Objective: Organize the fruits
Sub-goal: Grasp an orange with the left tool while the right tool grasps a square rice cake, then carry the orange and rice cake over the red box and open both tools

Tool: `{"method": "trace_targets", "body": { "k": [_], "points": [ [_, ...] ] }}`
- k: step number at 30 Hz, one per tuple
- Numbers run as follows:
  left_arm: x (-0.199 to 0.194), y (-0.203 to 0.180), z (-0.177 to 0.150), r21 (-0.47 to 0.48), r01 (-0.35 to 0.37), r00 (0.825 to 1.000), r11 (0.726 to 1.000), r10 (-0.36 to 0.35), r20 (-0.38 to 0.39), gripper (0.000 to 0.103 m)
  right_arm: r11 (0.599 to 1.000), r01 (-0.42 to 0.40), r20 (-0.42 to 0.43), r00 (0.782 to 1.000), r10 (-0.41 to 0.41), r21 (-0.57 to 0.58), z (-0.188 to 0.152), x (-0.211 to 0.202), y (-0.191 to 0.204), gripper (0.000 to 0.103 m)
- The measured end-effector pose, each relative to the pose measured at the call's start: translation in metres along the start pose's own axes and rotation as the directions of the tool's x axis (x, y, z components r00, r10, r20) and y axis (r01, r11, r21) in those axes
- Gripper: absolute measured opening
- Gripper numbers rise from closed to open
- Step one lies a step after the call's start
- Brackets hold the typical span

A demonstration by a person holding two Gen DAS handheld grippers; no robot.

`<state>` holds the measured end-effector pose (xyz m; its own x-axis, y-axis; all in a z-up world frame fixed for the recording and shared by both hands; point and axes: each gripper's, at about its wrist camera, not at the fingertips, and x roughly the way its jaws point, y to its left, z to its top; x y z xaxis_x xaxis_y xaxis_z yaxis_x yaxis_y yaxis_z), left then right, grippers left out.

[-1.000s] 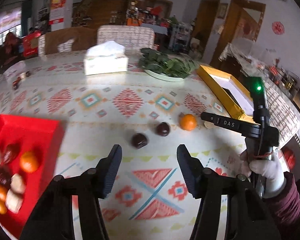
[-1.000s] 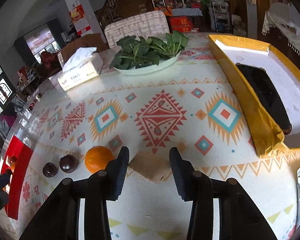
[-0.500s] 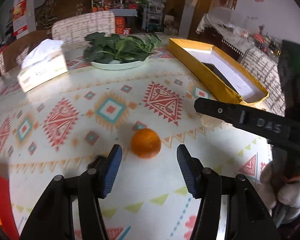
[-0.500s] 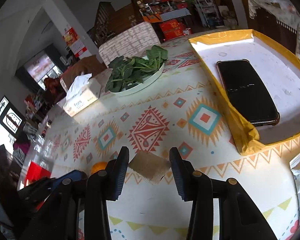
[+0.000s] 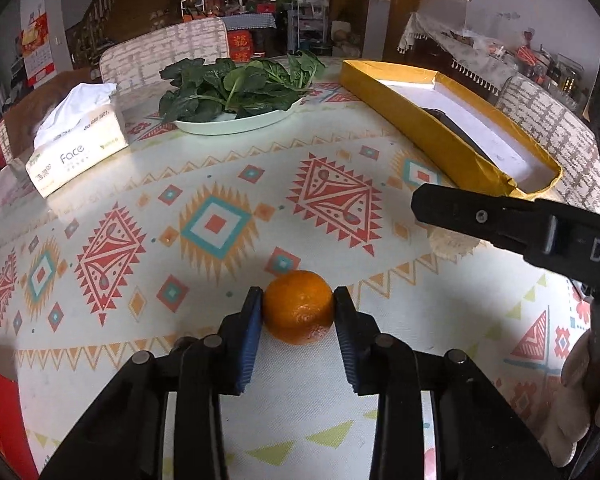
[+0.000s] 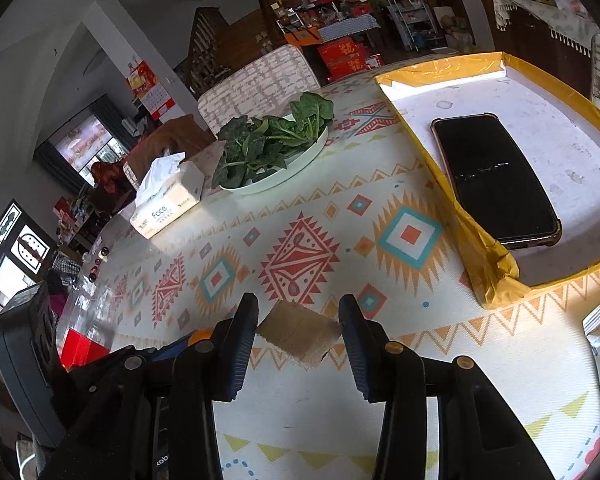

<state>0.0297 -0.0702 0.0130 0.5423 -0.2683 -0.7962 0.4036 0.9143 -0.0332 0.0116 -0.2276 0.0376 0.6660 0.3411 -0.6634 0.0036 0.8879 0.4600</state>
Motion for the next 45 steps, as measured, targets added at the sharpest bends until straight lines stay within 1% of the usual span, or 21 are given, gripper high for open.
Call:
{"method": "trace_targets", "body": {
  "k": [4,7,13,15,18,19,22,24,26,29,30,33,37,39,42,45],
  "points": [
    [-0.003,0.002,-0.002,-0.019,0.004,1.000,1.000,-0.003,0.003,0.033,1.000,-0.001,0.006,1.000,0.001,-0.011,-0.001,0.000,0.002,0.046],
    [-0.017,0.006,-0.006,-0.043,0.005,0.999,0.999,-0.003,0.032,0.033,1.000,0.001,0.006,1.000,-0.001,-0.015,-0.001,0.001,0.003,0.046],
    [-0.071,0.026,-0.019,-0.138,0.030,0.993,0.990,-0.014,0.120,0.033,0.999,-0.010,0.005,1.000,0.010,-0.034,-0.004,0.003,0.007,0.046],
    [-0.094,0.038,-0.029,-0.172,0.026,0.988,0.985,0.001,0.152,0.033,0.999,-0.013,0.005,1.000,0.014,-0.050,-0.006,0.004,0.011,0.046],
    [-0.127,0.059,-0.049,-0.228,-0.005,0.980,0.974,0.050,0.193,0.033,0.996,-0.023,0.004,1.000,0.024,-0.084,-0.010,0.005,0.018,0.046],
    [-0.137,0.067,-0.056,-0.253,-0.012,0.976,0.967,0.066,0.206,0.033,0.995,-0.028,0.003,1.000,0.029,-0.096,-0.012,0.005,0.021,0.046],
    [-0.170,0.099,-0.085,-0.348,-0.037,0.962,0.937,0.128,0.243,0.033,0.989,-0.054,-0.003,0.999,0.054,-0.134,-0.018,0.006,0.033,0.046],
    [-0.182,0.119,-0.101,-0.397,-0.057,0.956,0.916,0.165,0.243,0.033,0.985,-0.084,-0.013,0.996,0.083,-0.153,-0.022,0.006,0.042,0.046],
    [-0.196,0.141,-0.123,-0.455,-0.088,0.949,0.886,0.213,0.234,0.033,0.981,-0.084,-0.026,0.996,0.081,-0.176,-0.028,0.008,0.054,0.046],
    [-0.212,0.165,-0.146,-0.512,-0.115,0.939,0.851,0.261,0.224,0.033,0.970,-0.086,-0.038,0.996,0.079,-0.229,-0.039,0.006,0.077,0.046],
    [-0.219,0.173,-0.154,-0.532,-0.126,0.934,0.837,0.281,0.222,0.033,0.966,-0.101,-0.049,0.995,0.092,-0.237,-0.044,0.005,0.086,0.046],
    [-0.235,0.191,-0.170,-0.571,-0.140,0.920,0.809,0.319,0.227,0.033,0.957,-0.146,-0.075,0.989,0.131,-0.250,-0.052,0.002,0.109,0.046],
    [-0.251,0.200,-0.185,-0.592,-0.162,0.902,0.790,0.362,0.236,0.033,0.937,-0.197,-0.099,0.980,0.175,-0.288,-0.064,-0.004,0.147,0.046],
    [-0.255,0.204,-0.191,-0.599,-0.162,0.898,0.784,0.368,0.239,0.033,0.926,-0.221,-0.110,0.974,0.196,-0.307,-0.069,-0.009,0.164,0.046],
    [-0.258,0.212,-0.201,-0.620,-0.147,0.898,0.771,0.367,0.244,0.033,0.907,-0.252,-0.128,0.967,0.221,-0.338,-0.077,-0.014,0.191,0.046],
    [-0.256,0.218,-0.210,-0.632,-0.136,0.904,0.763,0.357,0.237,0.033,0.888,-0.273,-0.149,0.961,0.233,-0.370,-0.085,-0.014,0.215,0.046]
  ]
}}
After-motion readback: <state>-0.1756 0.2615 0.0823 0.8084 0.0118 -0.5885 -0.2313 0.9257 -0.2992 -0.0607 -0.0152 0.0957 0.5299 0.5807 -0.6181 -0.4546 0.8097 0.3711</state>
